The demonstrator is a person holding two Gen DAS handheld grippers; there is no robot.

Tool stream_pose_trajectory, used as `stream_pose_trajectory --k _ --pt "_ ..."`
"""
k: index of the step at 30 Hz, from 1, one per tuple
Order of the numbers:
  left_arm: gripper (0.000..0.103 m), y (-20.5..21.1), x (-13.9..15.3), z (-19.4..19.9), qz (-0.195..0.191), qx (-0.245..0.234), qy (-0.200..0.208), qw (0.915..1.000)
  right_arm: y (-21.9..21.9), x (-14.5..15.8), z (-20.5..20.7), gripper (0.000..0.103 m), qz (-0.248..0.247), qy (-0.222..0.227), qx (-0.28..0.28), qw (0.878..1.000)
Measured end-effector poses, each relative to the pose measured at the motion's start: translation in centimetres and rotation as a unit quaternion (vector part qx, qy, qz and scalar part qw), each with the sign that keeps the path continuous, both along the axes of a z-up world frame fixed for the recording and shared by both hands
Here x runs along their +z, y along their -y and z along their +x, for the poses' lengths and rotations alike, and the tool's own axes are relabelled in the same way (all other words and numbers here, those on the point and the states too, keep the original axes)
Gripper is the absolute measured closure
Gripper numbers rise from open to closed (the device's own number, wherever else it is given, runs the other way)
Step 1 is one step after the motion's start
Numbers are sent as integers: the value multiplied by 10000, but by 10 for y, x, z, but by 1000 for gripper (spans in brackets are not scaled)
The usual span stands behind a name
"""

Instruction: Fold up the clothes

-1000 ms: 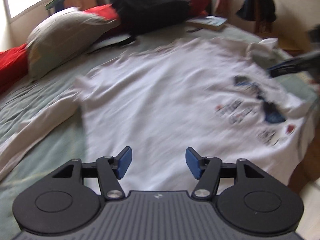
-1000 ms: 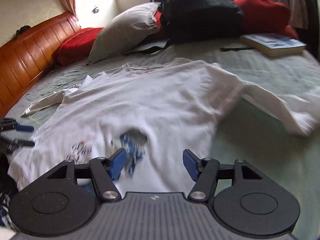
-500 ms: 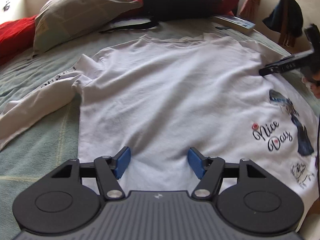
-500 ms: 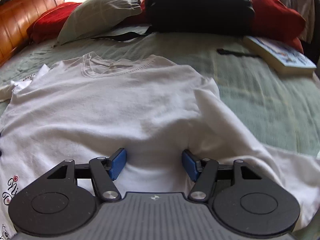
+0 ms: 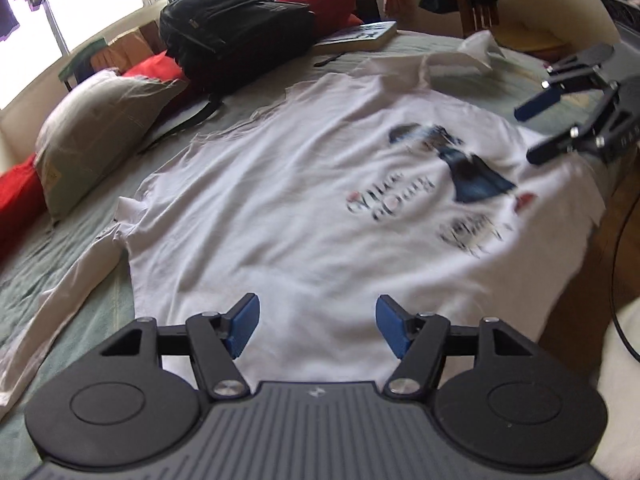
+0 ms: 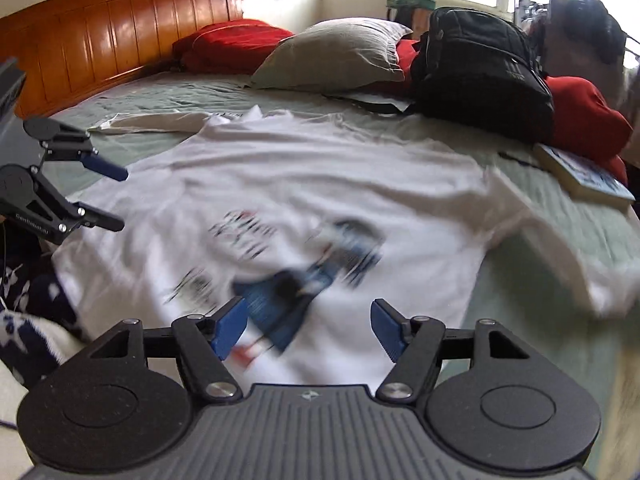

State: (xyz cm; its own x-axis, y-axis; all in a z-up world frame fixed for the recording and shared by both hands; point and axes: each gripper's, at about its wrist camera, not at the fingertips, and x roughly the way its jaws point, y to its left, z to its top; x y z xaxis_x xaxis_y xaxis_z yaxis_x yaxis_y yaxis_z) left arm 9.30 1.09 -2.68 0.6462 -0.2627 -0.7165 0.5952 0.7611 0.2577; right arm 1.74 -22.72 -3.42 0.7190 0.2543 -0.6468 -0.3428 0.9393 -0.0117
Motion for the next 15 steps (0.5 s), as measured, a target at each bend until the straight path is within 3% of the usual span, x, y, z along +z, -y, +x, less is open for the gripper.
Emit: stream_pose_trajectory --k 5,7,9,15 --pt "36 -34 -24 -10 -230 788 -337 9961 -22 -40 -13 30 171 93 -589 9981" --pt "30 -53 -34 -18 -529 1064 -461 9919 -19 -53 -18 29 193 35 -844 9962" --pt "29 -65 -36 -27 -748 1219 -518 9884 -14 -54 -30 29 253 45 -852 9960" --pt "30 -69 -18 -41 -632 1275 -563 9882 -12 -35 -39 26 87 -174 -828 9964"
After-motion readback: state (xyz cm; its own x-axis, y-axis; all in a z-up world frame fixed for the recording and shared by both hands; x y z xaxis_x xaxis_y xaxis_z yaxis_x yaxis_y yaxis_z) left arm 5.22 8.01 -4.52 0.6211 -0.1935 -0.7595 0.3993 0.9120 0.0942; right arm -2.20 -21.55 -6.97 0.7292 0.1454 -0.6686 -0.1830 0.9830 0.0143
